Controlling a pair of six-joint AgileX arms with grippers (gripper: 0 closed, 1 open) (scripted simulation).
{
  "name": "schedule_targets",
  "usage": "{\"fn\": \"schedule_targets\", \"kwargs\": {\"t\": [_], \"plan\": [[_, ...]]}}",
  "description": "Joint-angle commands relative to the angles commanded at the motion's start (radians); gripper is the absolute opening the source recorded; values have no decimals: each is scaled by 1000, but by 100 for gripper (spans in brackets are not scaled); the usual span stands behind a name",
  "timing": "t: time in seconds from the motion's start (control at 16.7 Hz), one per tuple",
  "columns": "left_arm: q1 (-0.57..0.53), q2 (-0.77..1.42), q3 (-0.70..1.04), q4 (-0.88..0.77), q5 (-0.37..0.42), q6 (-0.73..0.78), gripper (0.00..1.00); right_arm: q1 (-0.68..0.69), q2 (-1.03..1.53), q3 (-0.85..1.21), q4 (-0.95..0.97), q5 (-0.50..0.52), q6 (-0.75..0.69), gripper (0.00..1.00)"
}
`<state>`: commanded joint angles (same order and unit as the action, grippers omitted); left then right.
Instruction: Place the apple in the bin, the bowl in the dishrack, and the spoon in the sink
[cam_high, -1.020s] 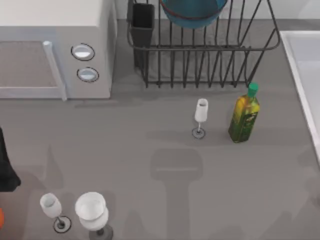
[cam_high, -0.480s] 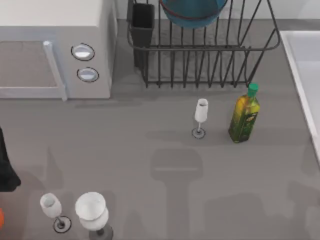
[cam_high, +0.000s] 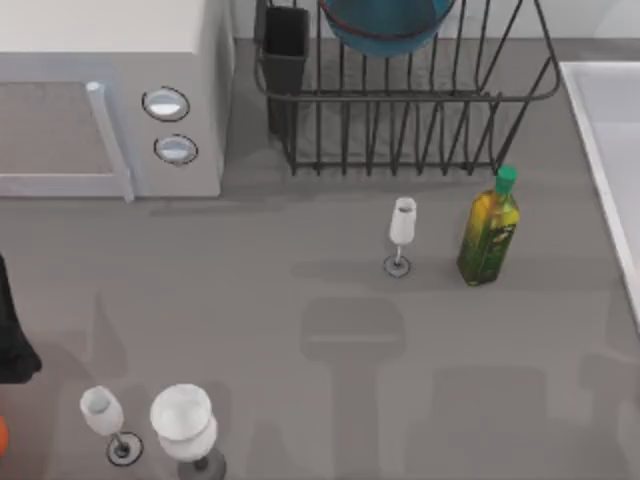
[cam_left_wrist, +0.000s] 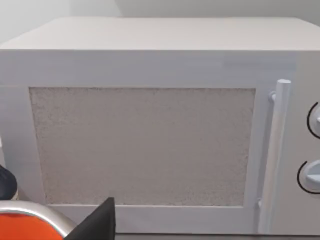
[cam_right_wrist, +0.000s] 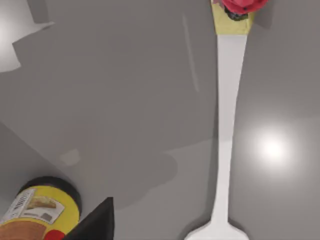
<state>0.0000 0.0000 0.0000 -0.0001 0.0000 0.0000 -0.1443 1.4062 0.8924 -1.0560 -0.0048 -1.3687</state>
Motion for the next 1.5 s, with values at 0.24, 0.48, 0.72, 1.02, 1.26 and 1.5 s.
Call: {"fn": "schedule_targets", "kwargs": {"t": [0.24,0.48,0.72,1.02,1.26,1.5], "plan": [[0,0,0,0,0,0,100,-5,14,-17,31,-1,-9,100],[0,0,0,0,0,0,100,-28,62,-73,137,-2,-29,100],[0,0,0,0,0,0,100,-18,107,-144,262,-4,-20,100],[0,0,0,0,0,0,100,5,196,-233,435,-3,5,100],[0,0,0,0,0,0,100,6,220,-251,471,0,10,100],[0,0,0,0,0,0,100,6,220,-251,471,0,10,85]]}}
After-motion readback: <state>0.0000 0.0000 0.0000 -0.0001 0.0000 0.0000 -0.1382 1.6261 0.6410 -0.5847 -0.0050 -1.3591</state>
